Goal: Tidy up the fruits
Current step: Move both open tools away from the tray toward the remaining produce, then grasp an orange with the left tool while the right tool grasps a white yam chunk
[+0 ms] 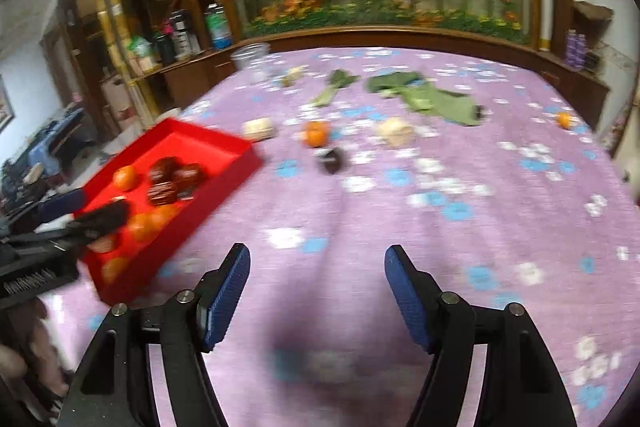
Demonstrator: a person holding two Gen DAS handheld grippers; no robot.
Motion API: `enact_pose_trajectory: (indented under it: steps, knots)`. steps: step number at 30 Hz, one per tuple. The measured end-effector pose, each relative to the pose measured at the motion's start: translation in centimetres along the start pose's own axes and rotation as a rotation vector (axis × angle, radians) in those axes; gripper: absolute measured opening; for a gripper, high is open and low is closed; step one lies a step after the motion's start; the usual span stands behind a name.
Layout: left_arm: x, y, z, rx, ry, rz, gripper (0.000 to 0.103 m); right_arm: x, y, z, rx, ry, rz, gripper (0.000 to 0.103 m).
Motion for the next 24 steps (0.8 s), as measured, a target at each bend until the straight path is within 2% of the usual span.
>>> enact_pose_trajectory:
  steps: [3,6,15,18,19,20,21,22,24]
  knots:
    - [0.7,1.0,0.6,-0.023,-0.012,-0.046,0.089,3.4,0.1,0.7,-0.02,0.038,-0.045,0.076]
    - [2.1,2.2,1.3,-0.047,-0.017,-0.098,0.089,5.5,0.8,1.9,-0.028,0.069,-0.045,0.076]
    - [8.5,5.4,4.7,-0.037,0.083,-0.246,0.089,6.6,7.2,7.4,-0.049,0.047,0.03,0.076]
    - [9.4,8.1,7.4,-0.04,0.118,-0.236,0.087,6.5,9.6,8.6,-0.06,0.022,0.035,0.075]
    - [9.5,9.3,8.2,-0.06,0.119,-0.229,0.078,6.4,10.4,8.9,-0.062,0.007,0.035,0.074]
    - [9.8,10.5,8.9,-0.088,0.122,-0.239,0.064,6.2,11.0,9.1,-0.066,-0.006,0.035,0.071]
    - [10.0,11.6,9.3,-0.119,0.123,-0.242,0.058,6.0,11.8,9.3,-0.074,-0.024,0.034,0.069]
    - [10.2,13.2,9.7,-0.164,0.114,-0.238,0.045,5.8,12.5,9.4,-0.084,-0.041,0.029,0.067]
    - [10.2,15.2,9.6,-0.224,0.087,-0.247,0.043,5.6,13.6,9.3,-0.1,-0.067,0.018,0.061]
Point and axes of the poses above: each gripper's, at about its wrist camera, not at the fingertips, and y roughly the way its jaws point, x to its right, z to its top, the point moved 7 cm from there along y, roughly the way its jaws point, and after that the axes turned 6 degrees about z, right-handed, at the moved point
